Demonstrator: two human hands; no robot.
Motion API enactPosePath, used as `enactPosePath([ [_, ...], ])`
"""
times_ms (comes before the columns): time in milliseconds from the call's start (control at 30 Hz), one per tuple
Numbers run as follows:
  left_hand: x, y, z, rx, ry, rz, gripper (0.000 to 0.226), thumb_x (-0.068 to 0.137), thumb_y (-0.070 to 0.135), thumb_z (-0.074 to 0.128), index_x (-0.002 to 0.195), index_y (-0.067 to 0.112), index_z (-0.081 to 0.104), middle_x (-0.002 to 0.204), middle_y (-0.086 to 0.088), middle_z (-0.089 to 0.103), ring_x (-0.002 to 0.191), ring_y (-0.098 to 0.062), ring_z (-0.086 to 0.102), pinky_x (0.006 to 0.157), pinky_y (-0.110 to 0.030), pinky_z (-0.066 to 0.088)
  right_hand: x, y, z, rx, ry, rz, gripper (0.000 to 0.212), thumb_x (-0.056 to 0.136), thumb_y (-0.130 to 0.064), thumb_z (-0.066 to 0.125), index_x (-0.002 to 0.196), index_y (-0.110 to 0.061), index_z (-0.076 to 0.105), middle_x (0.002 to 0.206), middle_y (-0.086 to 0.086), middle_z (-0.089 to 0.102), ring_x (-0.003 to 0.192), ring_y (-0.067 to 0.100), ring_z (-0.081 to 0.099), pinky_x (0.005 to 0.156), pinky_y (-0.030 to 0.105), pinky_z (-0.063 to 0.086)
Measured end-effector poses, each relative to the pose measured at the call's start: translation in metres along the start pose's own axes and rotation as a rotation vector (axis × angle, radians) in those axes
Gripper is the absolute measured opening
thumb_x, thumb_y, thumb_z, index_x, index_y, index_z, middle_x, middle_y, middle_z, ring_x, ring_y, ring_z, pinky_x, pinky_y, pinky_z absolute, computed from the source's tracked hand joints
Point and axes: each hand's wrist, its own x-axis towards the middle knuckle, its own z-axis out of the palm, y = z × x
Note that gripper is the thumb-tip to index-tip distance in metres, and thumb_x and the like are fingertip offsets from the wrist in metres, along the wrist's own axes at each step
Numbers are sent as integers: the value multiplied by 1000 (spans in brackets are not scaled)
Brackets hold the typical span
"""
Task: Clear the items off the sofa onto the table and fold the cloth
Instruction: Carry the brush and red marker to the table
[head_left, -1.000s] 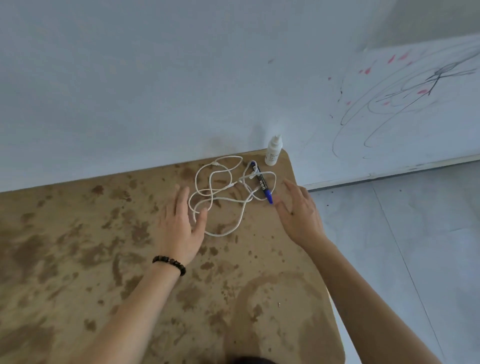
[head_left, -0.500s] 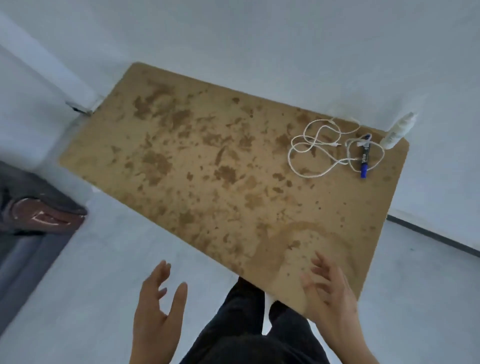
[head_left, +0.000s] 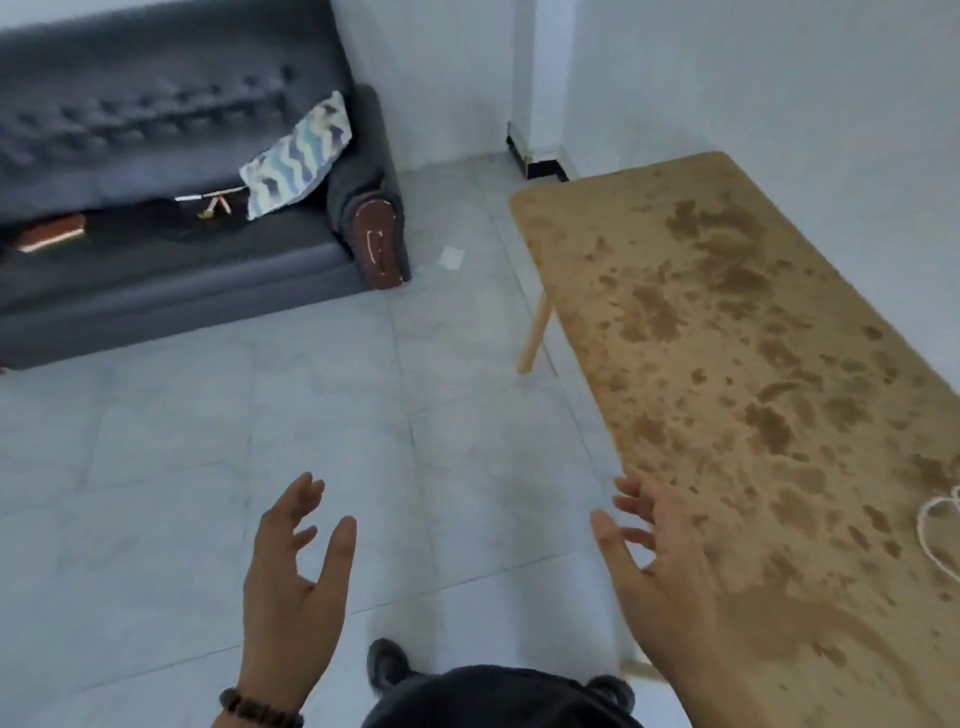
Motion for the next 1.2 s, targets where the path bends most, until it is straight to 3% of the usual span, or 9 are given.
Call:
enactPosePath([
  [100,18,-37,-47,-44,59,-84,48,81,46,57,123,60,39,123,25,57,107,-2,59,79,-21,46,4,-22,63,-31,-84,-54,48,84,-49,60,129,-49,43,122,-31,53,113,-3,55,82,23,50],
  [267,76,-120,-144,-81,223,-194,44,84,41,59,125,49,45,116,26,61,102,-2,62,69,-16,46,17,-71,212,-125,-287,-93,51,83,-43,65,126,-52,40,125,-24,54,110,-9,55,84,24,52],
  [433,145,-152,-214,-61,257,-208,54,81,42,58,133,32,46,120,23,59,108,3,58,82,-21,47,47,-130,313,-156,-384,-144,59,80,-50,60,134,-42,39,128,-18,53,111,-3,55,82,17,48],
  [600,236,-178,-236,-22,214,-204,54,83,40,58,134,31,46,121,23,58,111,5,56,87,-23,47,98,-158,396,-139,-355,-164,60,81,-50,60,136,-41,39,127,-22,50,111,-5,54,84,18,48],
  [833,422,-200,-242,50,201,-197,48,85,29,64,130,36,47,122,23,57,112,6,55,86,-21,46,215,-181,535,-144,-415,-165,50,82,-59,56,125,-68,32,121,-45,36,113,-17,45,84,13,43],
  [900,474,-194,-255,58,207,-211,47,87,26,64,130,35,48,122,22,57,112,6,55,87,-22,47,253,-208,571,-150,-473,-179,48,83,-62,52,127,-67,32,126,-43,35,115,-16,45,86,12,42],
  [1033,575,-177,-287,32,270,-197,49,81,40,59,129,36,49,121,26,55,111,10,53,83,-15,45,333,-281,641,-181,-540,-291,47,85,-61,52,128,-64,34,126,-40,37,115,-14,46,86,10,42],
  [1200,673,-184,-319,-21,376,-244,50,81,42,59,130,36,48,120,24,57,110,11,54,78,-11,44,418,-356,728,-232,-618,-379,51,86,-58,51,134,-49,38,128,-23,44,115,-10,48,89,14,44],
])
